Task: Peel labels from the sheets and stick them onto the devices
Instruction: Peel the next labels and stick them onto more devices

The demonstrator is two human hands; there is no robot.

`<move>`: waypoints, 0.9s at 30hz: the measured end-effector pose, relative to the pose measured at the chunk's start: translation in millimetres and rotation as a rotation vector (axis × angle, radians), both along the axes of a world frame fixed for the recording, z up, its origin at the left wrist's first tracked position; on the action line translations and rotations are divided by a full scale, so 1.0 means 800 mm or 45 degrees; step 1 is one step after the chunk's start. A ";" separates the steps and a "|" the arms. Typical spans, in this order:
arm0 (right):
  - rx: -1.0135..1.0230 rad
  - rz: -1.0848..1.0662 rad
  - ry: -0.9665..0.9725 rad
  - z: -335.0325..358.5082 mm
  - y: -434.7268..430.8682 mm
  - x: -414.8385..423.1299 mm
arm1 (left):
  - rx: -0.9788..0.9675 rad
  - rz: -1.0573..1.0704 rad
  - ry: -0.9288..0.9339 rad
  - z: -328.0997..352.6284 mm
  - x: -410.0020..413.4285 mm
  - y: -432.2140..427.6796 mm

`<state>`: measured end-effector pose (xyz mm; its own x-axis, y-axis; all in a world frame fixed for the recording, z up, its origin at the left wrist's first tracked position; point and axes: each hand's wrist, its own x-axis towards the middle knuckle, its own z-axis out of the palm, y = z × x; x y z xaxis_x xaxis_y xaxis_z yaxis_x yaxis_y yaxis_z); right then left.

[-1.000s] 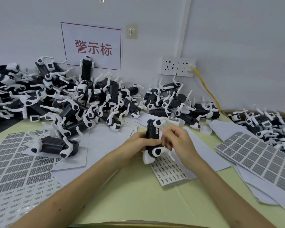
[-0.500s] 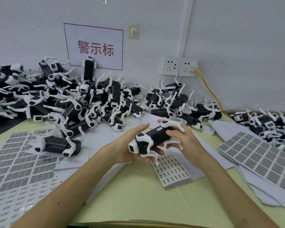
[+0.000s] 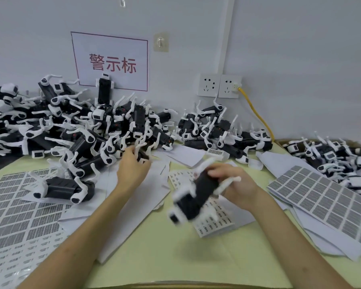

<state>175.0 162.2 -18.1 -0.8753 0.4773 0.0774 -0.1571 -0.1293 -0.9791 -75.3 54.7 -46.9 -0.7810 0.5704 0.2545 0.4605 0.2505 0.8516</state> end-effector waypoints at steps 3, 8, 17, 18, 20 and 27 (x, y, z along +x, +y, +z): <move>-0.536 -0.111 0.616 0.009 0.011 0.010 | 0.038 0.009 0.093 -0.006 -0.006 0.002; -0.670 -0.142 0.891 0.012 0.031 0.025 | 0.002 -0.042 0.148 -0.012 0.001 0.005; 0.028 -0.544 0.009 -0.003 0.007 -0.007 | 0.397 -0.222 0.064 0.007 0.025 -0.001; 0.182 -0.596 -0.084 -0.006 0.006 -0.010 | 0.463 -0.289 -0.068 0.010 0.029 -0.002; 0.503 -0.658 -0.219 -0.015 0.004 -0.014 | 0.546 -0.443 -0.363 0.016 0.036 -0.003; 1.012 -0.517 -0.263 -0.037 -0.003 -0.022 | 0.692 -0.941 -1.105 0.025 0.057 -0.006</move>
